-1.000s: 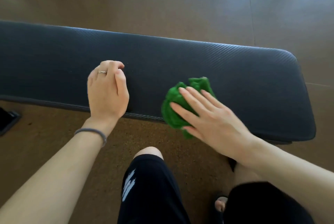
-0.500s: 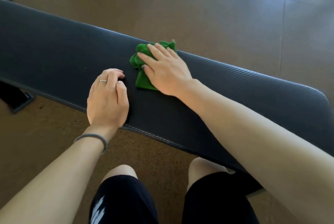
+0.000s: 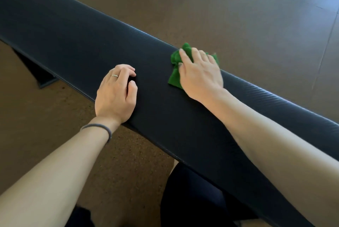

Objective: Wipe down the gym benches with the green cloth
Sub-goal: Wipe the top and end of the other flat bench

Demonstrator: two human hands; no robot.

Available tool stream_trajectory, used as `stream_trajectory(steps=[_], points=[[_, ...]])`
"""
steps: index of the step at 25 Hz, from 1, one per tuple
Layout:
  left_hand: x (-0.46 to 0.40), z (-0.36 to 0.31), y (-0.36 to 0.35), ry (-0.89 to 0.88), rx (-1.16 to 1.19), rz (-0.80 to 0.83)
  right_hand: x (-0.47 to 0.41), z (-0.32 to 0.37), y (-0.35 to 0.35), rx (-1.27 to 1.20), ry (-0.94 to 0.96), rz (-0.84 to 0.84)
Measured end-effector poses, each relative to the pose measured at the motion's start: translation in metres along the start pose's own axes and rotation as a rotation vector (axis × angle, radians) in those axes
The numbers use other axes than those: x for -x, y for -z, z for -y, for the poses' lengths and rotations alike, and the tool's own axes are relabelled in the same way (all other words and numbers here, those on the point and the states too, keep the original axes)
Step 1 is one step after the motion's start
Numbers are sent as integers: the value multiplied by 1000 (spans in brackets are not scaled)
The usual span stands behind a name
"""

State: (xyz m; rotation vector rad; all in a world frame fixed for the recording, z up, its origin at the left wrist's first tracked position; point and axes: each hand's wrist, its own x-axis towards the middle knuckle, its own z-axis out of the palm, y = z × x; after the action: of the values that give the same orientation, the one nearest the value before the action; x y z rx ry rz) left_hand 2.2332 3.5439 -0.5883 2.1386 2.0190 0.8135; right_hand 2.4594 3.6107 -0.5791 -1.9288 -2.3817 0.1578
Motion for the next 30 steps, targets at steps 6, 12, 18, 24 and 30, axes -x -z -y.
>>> stream_trajectory(steps=[6, 12, 18, 24, 30], points=[[3, 2, -3, -7, 41, -46, 39, 36, -6, 30, 131, -92], [4, 6, -2, 91, 182, -74, 75, 77, -11, 10, 245, -26], [-34, 78, 50, -14, 28, -87, 30, 122, -18, 30, -8, -63], [-67, 126, 36, -113, -44, 86, 72, 173, -26, 33, -9, -47], [-83, 143, 39, -270, -32, 140, -15, 217, -26, 24, -196, -66]])
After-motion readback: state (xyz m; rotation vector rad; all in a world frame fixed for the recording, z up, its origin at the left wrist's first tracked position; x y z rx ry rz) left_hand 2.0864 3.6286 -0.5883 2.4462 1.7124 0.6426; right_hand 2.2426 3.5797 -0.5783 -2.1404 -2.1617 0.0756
